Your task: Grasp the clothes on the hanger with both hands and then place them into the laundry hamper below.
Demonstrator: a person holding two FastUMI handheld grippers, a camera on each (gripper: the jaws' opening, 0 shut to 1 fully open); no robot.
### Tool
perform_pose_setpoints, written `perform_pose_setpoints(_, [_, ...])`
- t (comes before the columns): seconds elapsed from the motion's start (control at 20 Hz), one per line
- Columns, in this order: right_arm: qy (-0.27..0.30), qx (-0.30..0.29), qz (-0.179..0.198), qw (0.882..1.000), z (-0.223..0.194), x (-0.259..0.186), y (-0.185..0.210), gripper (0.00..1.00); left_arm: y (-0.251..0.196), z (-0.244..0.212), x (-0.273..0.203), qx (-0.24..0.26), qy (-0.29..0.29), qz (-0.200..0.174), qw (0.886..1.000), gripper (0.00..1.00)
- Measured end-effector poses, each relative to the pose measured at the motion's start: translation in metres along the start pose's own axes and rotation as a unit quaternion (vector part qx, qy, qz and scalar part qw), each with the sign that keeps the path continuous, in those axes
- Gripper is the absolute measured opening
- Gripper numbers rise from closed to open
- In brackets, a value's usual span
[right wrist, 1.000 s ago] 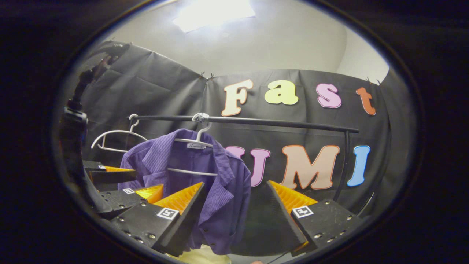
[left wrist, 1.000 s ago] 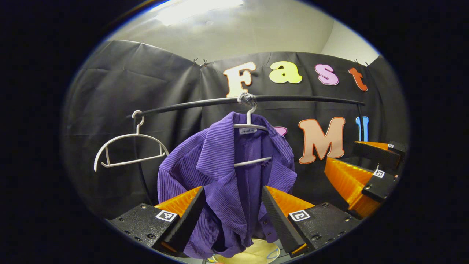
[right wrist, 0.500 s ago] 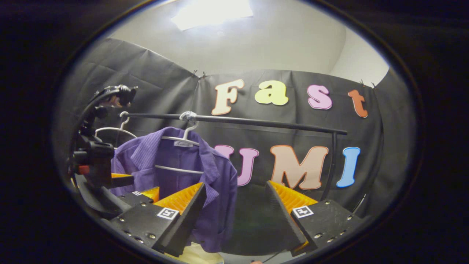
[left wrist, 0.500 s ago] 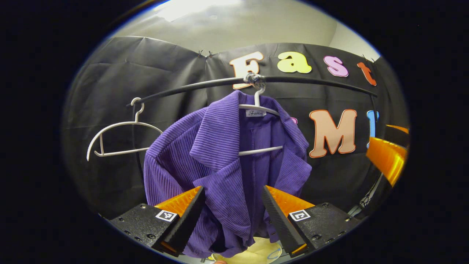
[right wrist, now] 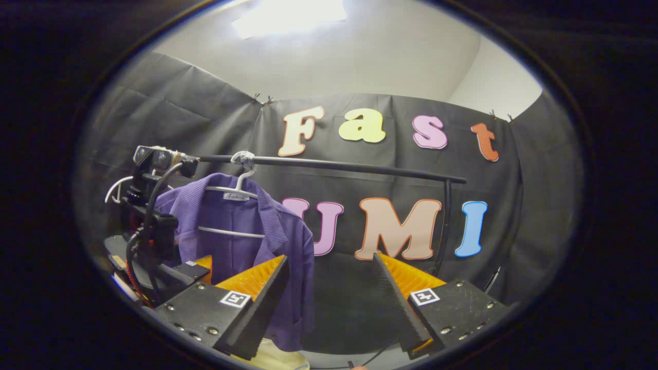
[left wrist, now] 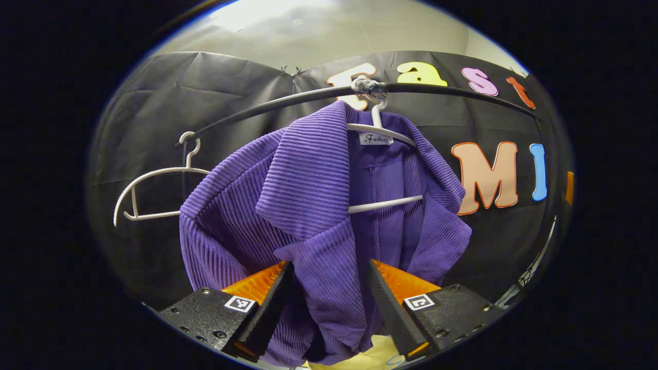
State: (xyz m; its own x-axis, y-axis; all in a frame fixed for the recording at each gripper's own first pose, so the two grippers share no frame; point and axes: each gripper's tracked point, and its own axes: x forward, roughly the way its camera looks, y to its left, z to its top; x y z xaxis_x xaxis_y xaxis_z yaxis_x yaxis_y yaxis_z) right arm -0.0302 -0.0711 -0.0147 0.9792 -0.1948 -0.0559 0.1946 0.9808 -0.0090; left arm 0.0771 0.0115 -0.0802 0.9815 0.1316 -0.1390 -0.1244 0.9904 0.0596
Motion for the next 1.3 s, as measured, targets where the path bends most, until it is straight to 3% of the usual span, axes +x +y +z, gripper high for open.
perform_pose_setpoints(0.1, [0.001, -0.001, -0.006, 1.0, -0.002, 0.0, -0.003, 0.97, 0.003, 0.003, 0.005, 0.003, -0.008, 0.003, 1.0, 0.75])
perform_pose_setpoints(0.4, [0.013, 0.003, -0.008, 1.0, -0.01, 0.001, -0.005, 0.97, 0.015, 0.002, 0.011, 0.007, -0.01, 0.01, 1.0, 0.05])
perform_pose_setpoints(0.45, [0.015, 0.004, -0.006, 1.0, -0.011, 0.003, -0.004, 0.97, 0.015, 0.002, 0.009, 0.009, -0.008, 0.009, 1.0, 0.09])
perform_pose_setpoints(0.85, [0.021, 0.013, 0.022, 0.999, -0.018, 0.011, 0.011, 0.97, 0.013, 0.009, -0.011, -0.016, 0.006, -0.025, 1.0, 0.0])
perform_pose_setpoints(1.3, [0.02, 0.005, 0.062, 0.998, -0.026, 0.033, 0.03, 0.97, 0.029, 0.034, -0.047, -0.03, -0.008, -0.023, 0.999, 0.01])
